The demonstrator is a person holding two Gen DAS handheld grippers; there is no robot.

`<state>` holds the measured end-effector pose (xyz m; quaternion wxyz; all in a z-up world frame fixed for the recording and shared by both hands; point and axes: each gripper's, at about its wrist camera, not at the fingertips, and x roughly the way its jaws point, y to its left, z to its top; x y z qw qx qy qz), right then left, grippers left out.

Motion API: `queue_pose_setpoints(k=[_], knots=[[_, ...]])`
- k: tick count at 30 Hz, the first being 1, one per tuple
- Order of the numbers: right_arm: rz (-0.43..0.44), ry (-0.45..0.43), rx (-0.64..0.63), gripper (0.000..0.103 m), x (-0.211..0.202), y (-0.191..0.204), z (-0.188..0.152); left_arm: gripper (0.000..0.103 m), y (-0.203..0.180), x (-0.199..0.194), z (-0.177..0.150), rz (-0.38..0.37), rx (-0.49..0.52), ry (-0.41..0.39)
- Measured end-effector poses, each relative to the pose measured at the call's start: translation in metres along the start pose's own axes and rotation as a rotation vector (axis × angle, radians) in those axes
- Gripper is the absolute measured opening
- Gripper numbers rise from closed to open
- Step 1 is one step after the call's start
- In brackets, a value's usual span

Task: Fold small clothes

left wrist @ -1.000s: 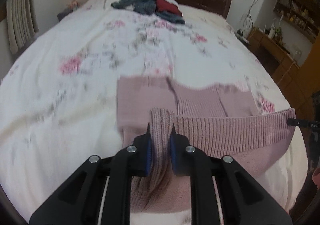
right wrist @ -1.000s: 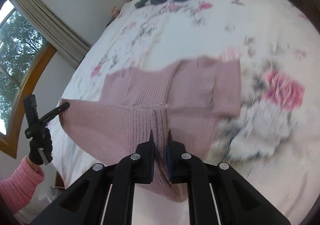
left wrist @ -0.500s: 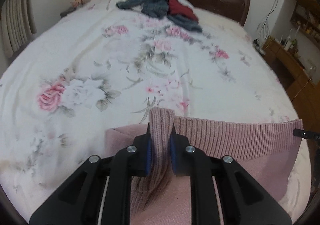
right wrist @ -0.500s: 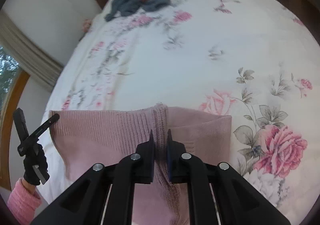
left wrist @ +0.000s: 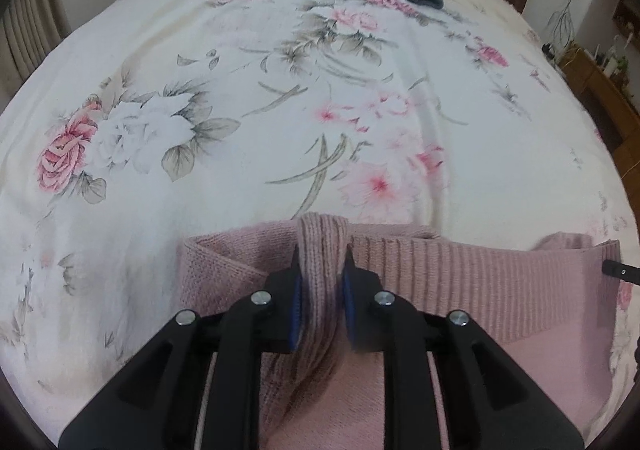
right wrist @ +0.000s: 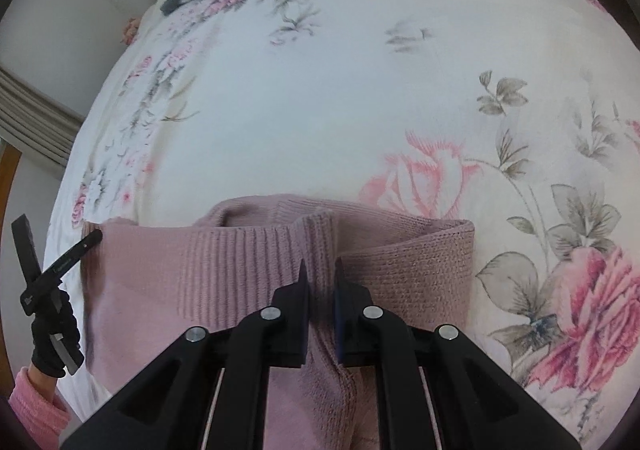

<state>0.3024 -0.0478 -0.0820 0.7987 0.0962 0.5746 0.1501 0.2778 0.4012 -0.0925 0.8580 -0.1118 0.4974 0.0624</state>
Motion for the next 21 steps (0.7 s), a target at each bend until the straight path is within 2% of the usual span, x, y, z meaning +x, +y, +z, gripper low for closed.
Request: queue_pose_setpoints(k=[2, 3, 4, 8, 9, 11, 14, 18, 21], knots=[[-0.008, 0.008, 0.005, 0.011, 0.004, -0.002, -0.002, 0.031, 0.003, 0.002, 0.001, 0.013, -0.017, 0.005], [-0.013, 0.009, 0.009, 0.017, 0.004, -0.003, -0.003, 0.033, 0.006, 0.001, 0.001, 0.014, -0.028, 0.004], [-0.021, 0.006, 0.018, 0.023, 0.002, -0.005, -0.004, 0.034, 0.011, -0.001, 0.001, 0.010, -0.050, -0.001], [0.000, -0.022, 0.062, 0.025, -0.020, -0.018, -0.013, 0.041, 0.028, -0.023, -0.002, -0.007, -0.115, -0.037], [0.013, -0.024, 0.075, 0.026, -0.027, -0.021, -0.017, 0.042, 0.031, -0.032, -0.004, 0.012, -0.114, -0.060], [0.042, -0.022, 0.081, 0.027, -0.042, -0.027, -0.032, 0.043, 0.033, -0.047, -0.008, 0.052, -0.097, -0.092], [0.077, -0.017, 0.056, 0.033, -0.066, -0.028, -0.066, 0.045, 0.039, -0.068, -0.016, 0.062, -0.092, -0.112], [0.142, 0.007, 0.049, 0.036, -0.084, -0.027, -0.109, 0.045, 0.029, -0.094, -0.041, -0.001, -0.082, -0.110], [0.198, 0.029, 0.058, 0.041, -0.088, -0.024, -0.139, 0.050, 0.005, -0.105, -0.071, -0.054, -0.031, -0.077]])
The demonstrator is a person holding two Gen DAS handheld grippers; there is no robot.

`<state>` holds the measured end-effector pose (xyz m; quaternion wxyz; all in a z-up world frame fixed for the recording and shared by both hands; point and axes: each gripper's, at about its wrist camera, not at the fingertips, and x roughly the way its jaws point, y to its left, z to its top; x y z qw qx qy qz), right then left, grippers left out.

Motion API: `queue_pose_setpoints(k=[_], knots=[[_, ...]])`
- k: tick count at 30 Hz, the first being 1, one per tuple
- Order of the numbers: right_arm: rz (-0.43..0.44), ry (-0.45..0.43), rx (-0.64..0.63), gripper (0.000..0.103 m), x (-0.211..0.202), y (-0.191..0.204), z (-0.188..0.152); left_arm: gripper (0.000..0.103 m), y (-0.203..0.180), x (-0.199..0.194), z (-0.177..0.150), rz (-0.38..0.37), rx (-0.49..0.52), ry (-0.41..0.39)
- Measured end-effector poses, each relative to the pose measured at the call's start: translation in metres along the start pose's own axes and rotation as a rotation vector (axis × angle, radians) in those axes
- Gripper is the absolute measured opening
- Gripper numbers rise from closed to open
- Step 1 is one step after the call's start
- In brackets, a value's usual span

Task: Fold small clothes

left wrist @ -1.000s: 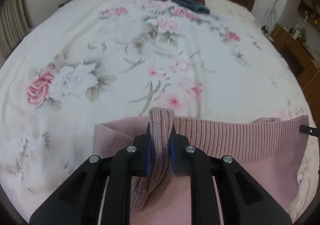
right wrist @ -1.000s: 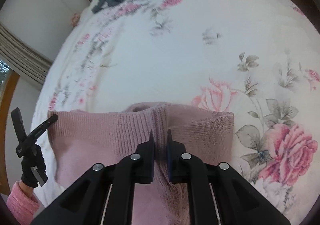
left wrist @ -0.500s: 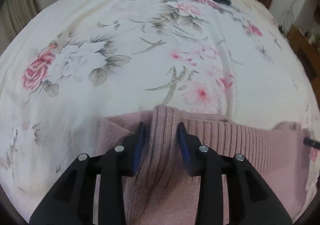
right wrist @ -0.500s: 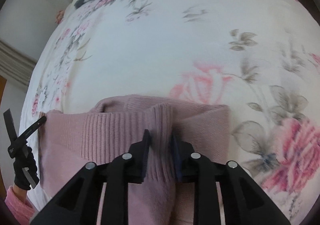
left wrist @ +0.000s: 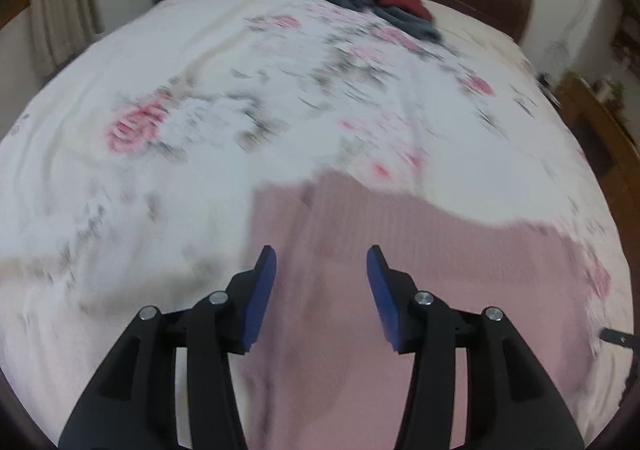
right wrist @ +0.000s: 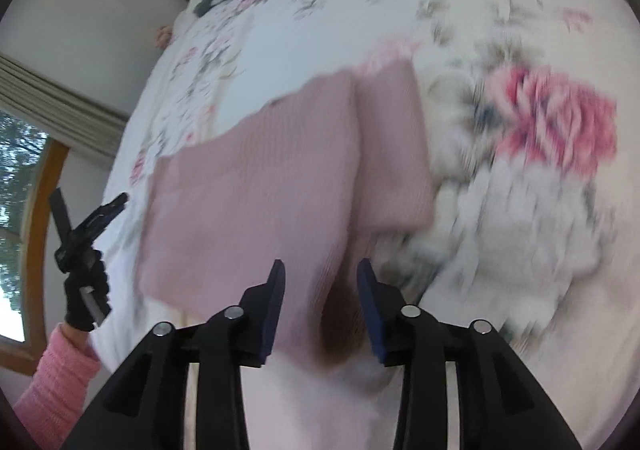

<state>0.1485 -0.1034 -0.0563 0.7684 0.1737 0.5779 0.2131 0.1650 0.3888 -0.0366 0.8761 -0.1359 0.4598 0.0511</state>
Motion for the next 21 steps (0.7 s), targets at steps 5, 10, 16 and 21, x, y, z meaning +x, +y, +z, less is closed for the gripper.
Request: queue_pose_setpoints(k=[5, 10, 16, 21], knots=[[0.013, 0.040, -0.008, 0.041, 0.015, 0.006, -0.025, 0.051, -0.033, 0.014, -0.040, -0.032, 0.074, 0.085], [-0.016, 0.103, -0.019, 0.014, 0.037, 0.013, -0.035, 0.051, -0.038, 0.032, -0.060, -0.015, 0.067, 0.148], [-0.050, 0.095, -0.048, 0.007, 0.027, 0.011, -0.041, 0.052, -0.036, 0.042, -0.065, 0.010, 0.100, 0.174], [-0.085, 0.141, -0.028, 0.007, 0.042, -0.001, -0.050, 0.052, -0.037, 0.045, -0.067, 0.017, 0.124, 0.175]])
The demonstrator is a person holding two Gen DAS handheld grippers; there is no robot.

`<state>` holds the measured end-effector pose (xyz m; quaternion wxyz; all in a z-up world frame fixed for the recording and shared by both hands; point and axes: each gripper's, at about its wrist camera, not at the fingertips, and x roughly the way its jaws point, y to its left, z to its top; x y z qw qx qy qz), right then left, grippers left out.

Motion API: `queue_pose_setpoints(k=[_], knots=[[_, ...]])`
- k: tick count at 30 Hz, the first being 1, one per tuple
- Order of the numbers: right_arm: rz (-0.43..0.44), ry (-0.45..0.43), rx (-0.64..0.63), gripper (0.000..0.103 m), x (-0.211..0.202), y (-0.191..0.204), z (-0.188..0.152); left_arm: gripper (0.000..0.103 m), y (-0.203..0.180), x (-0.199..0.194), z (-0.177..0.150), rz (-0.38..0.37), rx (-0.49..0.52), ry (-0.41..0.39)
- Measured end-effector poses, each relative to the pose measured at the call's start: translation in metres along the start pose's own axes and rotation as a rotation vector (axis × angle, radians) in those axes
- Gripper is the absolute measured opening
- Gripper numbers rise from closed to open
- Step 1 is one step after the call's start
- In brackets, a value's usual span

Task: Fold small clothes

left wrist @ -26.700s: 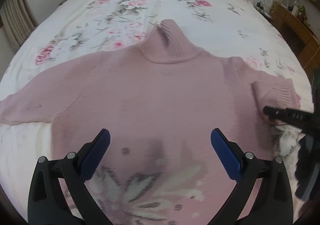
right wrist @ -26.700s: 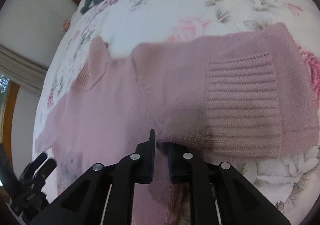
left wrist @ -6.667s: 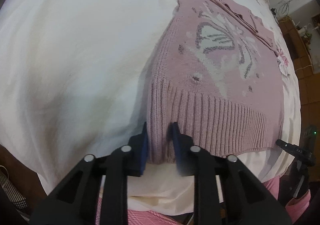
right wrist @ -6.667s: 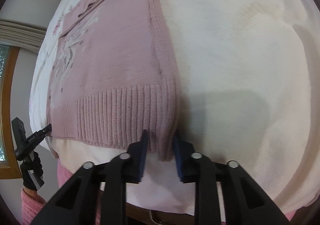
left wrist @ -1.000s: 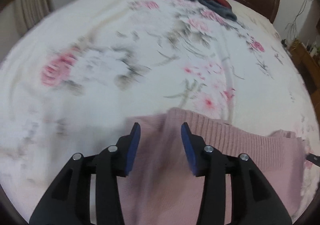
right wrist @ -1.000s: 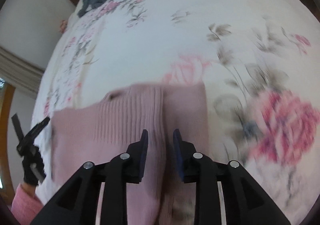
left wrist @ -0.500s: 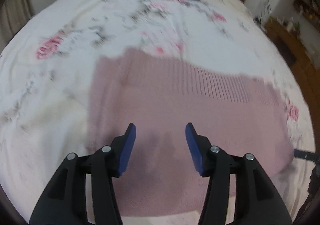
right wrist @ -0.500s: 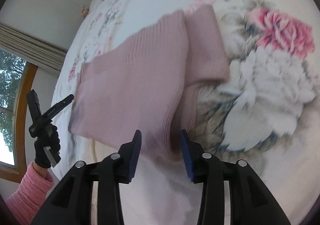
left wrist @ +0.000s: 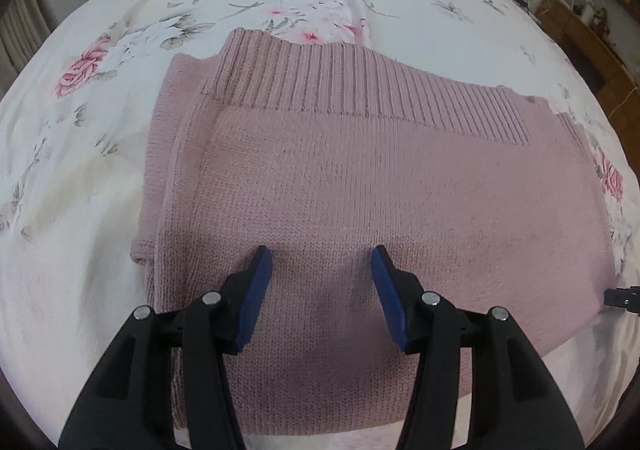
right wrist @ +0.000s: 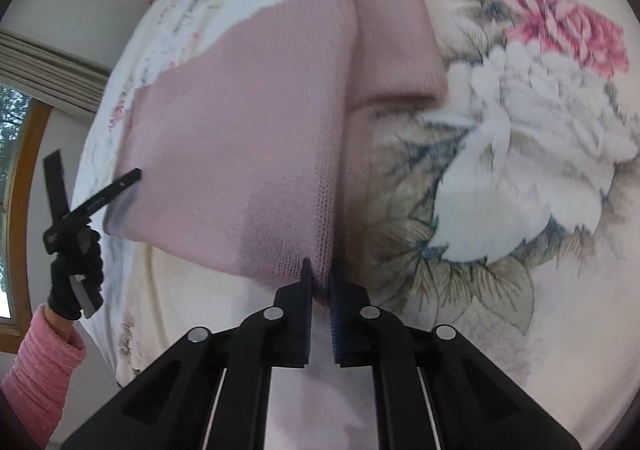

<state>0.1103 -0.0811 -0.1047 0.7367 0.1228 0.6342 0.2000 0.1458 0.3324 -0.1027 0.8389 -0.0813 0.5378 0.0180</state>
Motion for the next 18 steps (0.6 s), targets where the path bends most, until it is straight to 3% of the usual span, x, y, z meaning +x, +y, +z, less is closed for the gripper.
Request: queue_pose_setpoints(k=[10, 12, 16, 18], knots=[[0.025, 0.008, 0.035, 0.010, 0.007, -0.005, 0.006, 0.054, 0.001, 0.001, 0.000, -0.007, -0.011, -0.001], [0.044, -0.005, 0.044, 0.017, -0.001, -0.005, 0.006, 0.054, -0.001, -0.003, 0.002, -0.014, -0.023, 0.002], [0.081, -0.099, 0.059, 0.045, -0.025, -0.004, 0.017, 0.057, -0.009, -0.012, 0.008, -0.051, -0.041, -0.020], [0.091, -0.111, 0.070, 0.046, -0.027, -0.007, 0.024, 0.057, -0.016, -0.013, 0.013, -0.059, -0.034, -0.029]])
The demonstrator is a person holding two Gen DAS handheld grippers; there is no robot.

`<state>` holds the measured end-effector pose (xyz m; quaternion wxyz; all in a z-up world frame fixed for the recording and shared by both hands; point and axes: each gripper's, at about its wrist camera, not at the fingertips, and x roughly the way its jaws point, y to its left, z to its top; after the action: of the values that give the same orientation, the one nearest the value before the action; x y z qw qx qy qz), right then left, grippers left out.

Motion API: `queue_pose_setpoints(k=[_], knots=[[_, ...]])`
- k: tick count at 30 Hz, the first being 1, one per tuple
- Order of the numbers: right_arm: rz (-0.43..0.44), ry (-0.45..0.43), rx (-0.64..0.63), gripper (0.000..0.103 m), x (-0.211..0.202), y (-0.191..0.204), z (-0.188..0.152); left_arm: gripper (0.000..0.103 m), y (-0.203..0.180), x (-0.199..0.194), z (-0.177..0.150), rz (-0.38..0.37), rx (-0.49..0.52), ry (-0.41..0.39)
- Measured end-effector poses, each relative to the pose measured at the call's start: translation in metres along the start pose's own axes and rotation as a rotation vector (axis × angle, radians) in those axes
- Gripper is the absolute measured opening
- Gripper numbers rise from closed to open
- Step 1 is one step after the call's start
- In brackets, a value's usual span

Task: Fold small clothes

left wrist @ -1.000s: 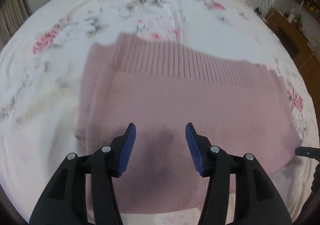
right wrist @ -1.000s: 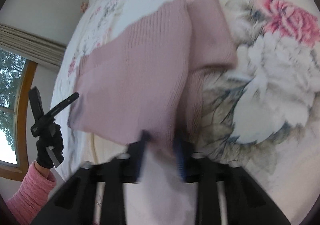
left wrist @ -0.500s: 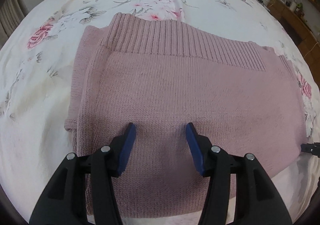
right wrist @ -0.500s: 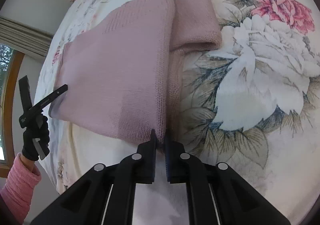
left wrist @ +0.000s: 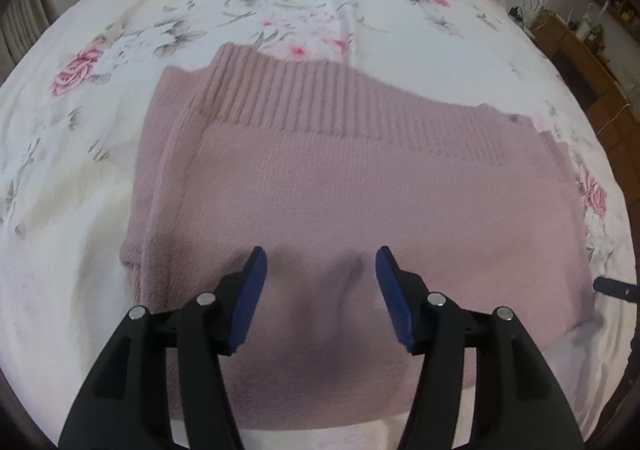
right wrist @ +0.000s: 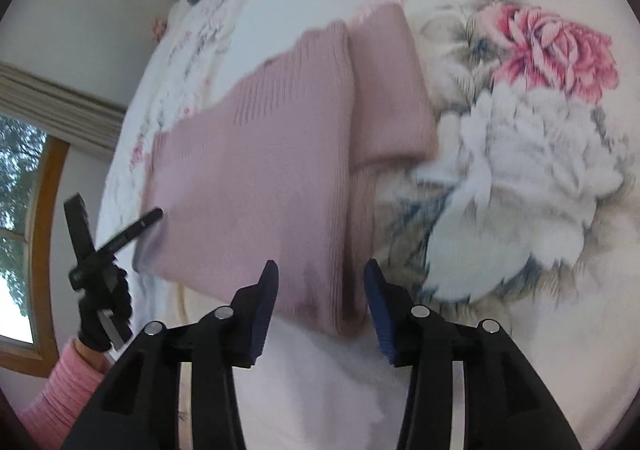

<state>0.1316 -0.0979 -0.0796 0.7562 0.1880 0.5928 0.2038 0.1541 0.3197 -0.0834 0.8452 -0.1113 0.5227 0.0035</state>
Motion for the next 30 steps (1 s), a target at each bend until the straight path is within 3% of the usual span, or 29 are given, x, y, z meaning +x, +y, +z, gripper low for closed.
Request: queue_pose_setpoints(k=[4, 15, 22, 25, 30], knots=[[0.032, -0.002, 0.061, 0.051, 0.009, -0.016, 0.018, 0.060, -0.009, 0.004, 0.012, -0.009, 0.000, -0.007], [0.181, -0.007, 0.206, 0.051, 0.051, -0.054, 0.043, 0.061, -0.003, 0.032, 0.025, -0.027, -0.038, 0.032], [0.266, -0.028, 0.251, 0.040, 0.070, -0.055, 0.057, 0.063, -0.005, 0.035, 0.021, -0.021, -0.011, 0.027], [0.269, -0.022, 0.256, 0.030, 0.075, -0.052, 0.061, 0.063, -0.003, 0.035, 0.021, -0.030, -0.019, 0.027], [0.262, -0.030, 0.260, 0.026, 0.076, -0.055, 0.060, 0.063, -0.003, 0.036, 0.020, -0.032, -0.016, 0.026]])
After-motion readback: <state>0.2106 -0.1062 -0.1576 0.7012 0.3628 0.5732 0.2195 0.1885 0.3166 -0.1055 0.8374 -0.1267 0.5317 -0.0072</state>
